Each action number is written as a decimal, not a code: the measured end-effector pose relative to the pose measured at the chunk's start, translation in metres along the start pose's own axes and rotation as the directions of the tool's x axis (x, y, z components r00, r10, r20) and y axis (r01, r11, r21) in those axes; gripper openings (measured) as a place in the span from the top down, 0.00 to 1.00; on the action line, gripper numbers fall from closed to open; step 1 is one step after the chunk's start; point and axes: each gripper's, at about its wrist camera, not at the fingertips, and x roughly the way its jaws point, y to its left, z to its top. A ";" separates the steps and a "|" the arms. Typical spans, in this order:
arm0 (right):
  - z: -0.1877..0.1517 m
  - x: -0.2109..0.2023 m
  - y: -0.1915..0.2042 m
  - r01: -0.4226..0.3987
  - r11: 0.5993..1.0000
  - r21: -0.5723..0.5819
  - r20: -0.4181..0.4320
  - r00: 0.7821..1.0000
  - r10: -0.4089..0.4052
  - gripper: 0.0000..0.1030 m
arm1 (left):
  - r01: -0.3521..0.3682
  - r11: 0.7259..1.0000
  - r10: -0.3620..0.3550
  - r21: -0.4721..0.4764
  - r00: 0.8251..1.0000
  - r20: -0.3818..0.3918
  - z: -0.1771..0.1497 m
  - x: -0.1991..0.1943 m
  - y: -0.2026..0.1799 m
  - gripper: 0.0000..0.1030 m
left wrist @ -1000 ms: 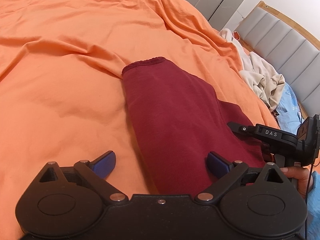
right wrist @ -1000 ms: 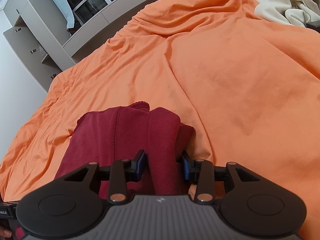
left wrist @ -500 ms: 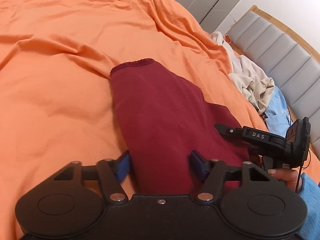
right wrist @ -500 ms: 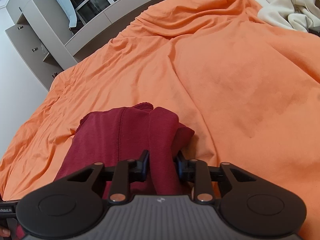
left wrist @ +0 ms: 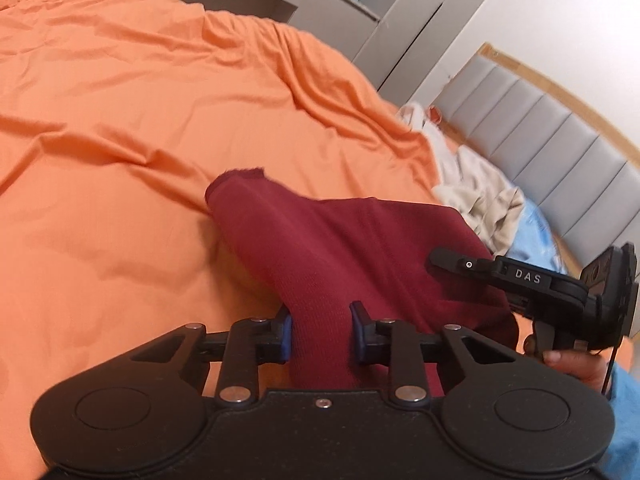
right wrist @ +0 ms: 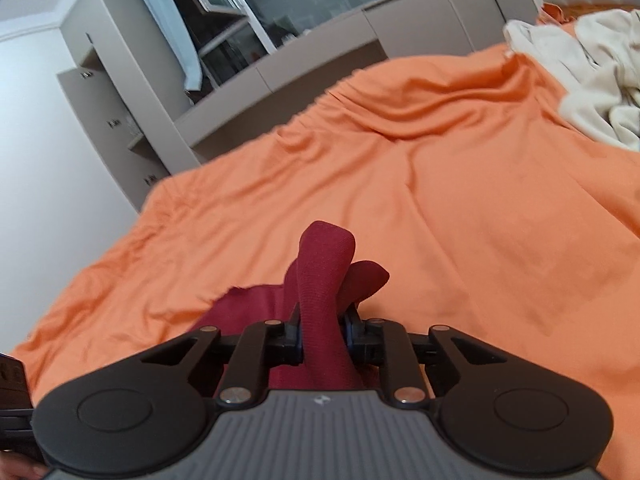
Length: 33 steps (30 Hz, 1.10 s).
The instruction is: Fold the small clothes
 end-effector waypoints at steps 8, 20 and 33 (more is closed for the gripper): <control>0.010 0.014 0.047 -0.108 0.993 -0.050 0.061 0.992 0.111 0.80 | -0.042 0.999 0.038 0.029 0.992 0.121 0.014 -0.042 0.004 0.71; -0.005 0.089 0.109 -0.243 0.967 -0.074 -0.063 0.969 0.238 0.81 | -0.191 0.979 0.203 -0.073 0.952 0.227 0.025 -0.113 0.062 0.72; -0.048 0.125 0.105 -0.123 0.986 -0.117 -0.167 0.981 0.103 0.76 | -0.253 0.956 0.269 -0.151 0.958 0.099 0.000 -0.105 0.121 0.70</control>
